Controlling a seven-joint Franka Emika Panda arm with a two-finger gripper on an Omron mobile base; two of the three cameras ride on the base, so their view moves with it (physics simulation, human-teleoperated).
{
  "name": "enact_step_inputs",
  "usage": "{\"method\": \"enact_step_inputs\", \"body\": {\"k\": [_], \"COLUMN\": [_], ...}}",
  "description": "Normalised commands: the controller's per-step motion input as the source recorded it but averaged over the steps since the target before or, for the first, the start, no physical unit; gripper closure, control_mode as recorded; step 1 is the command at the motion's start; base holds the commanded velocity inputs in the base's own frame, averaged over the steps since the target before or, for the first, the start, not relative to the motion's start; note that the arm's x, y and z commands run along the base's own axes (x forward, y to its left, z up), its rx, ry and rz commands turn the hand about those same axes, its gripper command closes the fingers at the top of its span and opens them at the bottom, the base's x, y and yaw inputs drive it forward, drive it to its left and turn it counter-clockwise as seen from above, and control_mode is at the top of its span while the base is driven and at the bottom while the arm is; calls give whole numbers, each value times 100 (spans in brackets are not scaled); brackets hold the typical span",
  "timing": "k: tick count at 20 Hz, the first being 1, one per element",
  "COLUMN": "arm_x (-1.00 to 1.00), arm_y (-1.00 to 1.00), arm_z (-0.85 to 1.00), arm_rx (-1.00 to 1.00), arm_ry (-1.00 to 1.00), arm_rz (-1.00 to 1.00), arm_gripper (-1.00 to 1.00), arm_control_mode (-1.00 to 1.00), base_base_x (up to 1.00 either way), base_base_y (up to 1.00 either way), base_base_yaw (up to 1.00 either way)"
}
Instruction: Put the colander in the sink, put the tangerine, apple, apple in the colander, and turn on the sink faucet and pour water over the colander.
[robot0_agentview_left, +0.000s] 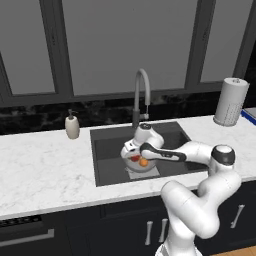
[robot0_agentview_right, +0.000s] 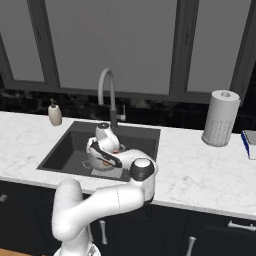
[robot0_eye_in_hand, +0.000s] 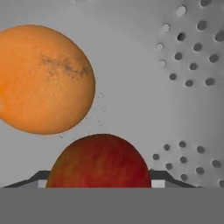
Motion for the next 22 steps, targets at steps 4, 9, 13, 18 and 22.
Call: {"method": "enact_step_inputs", "body": {"k": [4,9,13,18,22], "arm_x": [-15,-77,-56,-21,-42], "arm_y": [13,-59,-24,0,-8], "arm_z": [-100,-53,4,52,76], "arm_rx": [-18,10,9,0,0], "arm_ry": [0,-51,-39,-1,23], "arm_rz": [8,0,0,0,0], "arm_gripper": [100,100,100,-100,-100], "arm_control_mode": [-100,-100,-100,-100,-100], "base_base_x": [0,0,0,0,0], "base_base_y": [0,0,0,0,0], "base_base_yaw": [0,0,0,0,0]}}
